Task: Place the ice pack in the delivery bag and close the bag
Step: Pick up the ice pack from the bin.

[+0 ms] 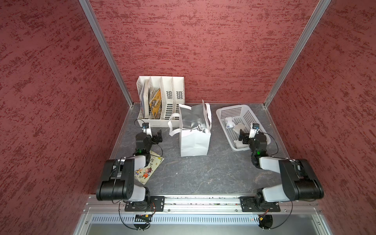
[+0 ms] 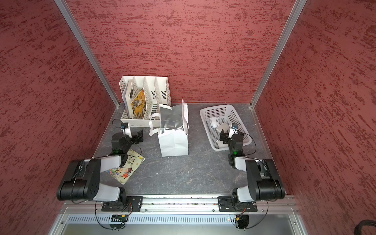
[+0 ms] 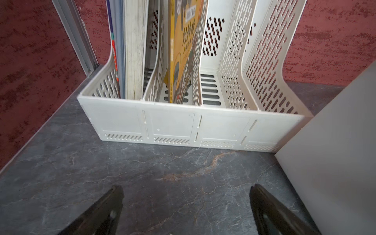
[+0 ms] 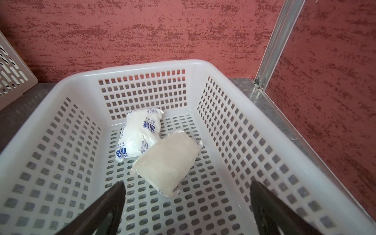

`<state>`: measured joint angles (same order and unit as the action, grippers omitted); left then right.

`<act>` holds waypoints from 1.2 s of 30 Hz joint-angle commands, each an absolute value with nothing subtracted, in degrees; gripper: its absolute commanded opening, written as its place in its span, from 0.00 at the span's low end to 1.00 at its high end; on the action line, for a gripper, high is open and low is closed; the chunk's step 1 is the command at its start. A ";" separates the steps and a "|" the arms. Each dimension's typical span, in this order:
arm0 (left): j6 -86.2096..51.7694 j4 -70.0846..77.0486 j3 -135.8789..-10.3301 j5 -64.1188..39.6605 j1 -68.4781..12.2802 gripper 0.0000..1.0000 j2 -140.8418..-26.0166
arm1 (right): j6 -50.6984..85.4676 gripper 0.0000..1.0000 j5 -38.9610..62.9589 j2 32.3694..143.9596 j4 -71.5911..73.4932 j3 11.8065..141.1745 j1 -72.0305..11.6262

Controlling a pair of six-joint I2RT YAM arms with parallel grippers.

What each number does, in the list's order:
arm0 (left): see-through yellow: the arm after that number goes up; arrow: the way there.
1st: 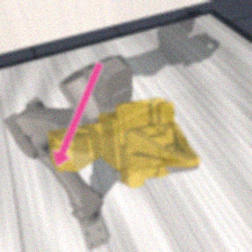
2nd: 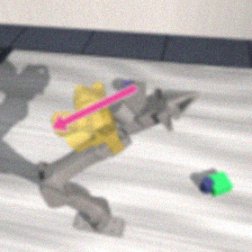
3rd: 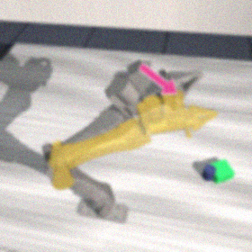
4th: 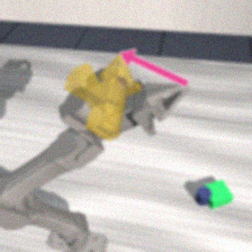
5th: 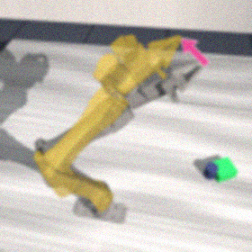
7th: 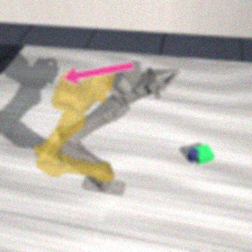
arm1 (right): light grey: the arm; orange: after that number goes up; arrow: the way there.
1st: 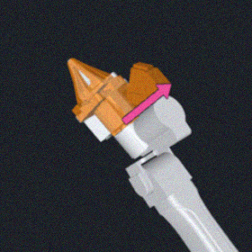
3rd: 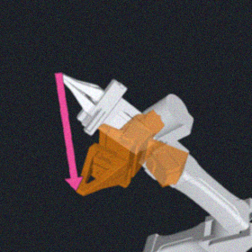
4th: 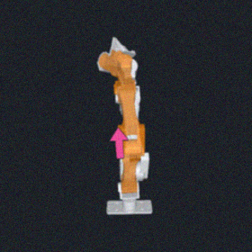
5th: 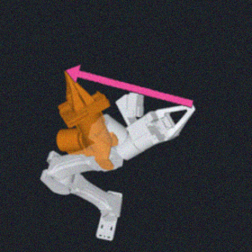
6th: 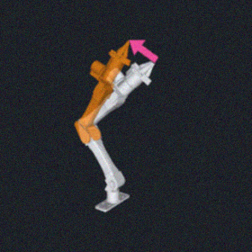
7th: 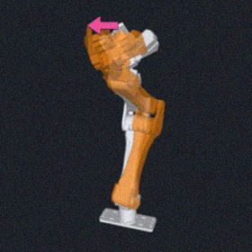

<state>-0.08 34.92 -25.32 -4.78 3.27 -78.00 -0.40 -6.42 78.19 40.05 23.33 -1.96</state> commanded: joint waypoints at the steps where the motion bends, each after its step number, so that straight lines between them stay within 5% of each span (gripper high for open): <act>1: -2.24 14.25 -34.46 -4.43 3.38 1.00 -68.23 | -1.07 0.99 -7.11 66.51 19.57 31.97 -2.22; 5: -13.40 -4.17 -44.69 -7.96 3.75 1.00 -59.80 | 2.22 0.99 -4.13 54.58 4.86 37.49 -2.24; 9: -28.46 -7.40 -51.15 -17.74 3.84 1.00 -59.14 | 12.74 0.99 -1.64 49.44 -1.38 41.33 -2.19; 14: -44.79 0.47 -55.65 -26.19 1.95 1.00 -63.25 | 19.84 0.99 14.80 56.56 -5.49 49.43 -2.13; 18: -40.48 -9.28 -64.44 -26.81 -2.92 1.00 -67.22 | 22.60 0.99 24.56 66.53 -12.58 56.56 -2.18; 23: -34.51 -20.41 -70.17 -22.62 -8.72 1.00 -68.50 | 19.80 0.98 19.91 75.06 -25.83 63.79 -2.27; 36: -35.49 -17.59 -68.00 -20.74 -11.93 1.00 -69.20 | 9.08 0.92 1.64 107.71 -47.86 91.32 -7.04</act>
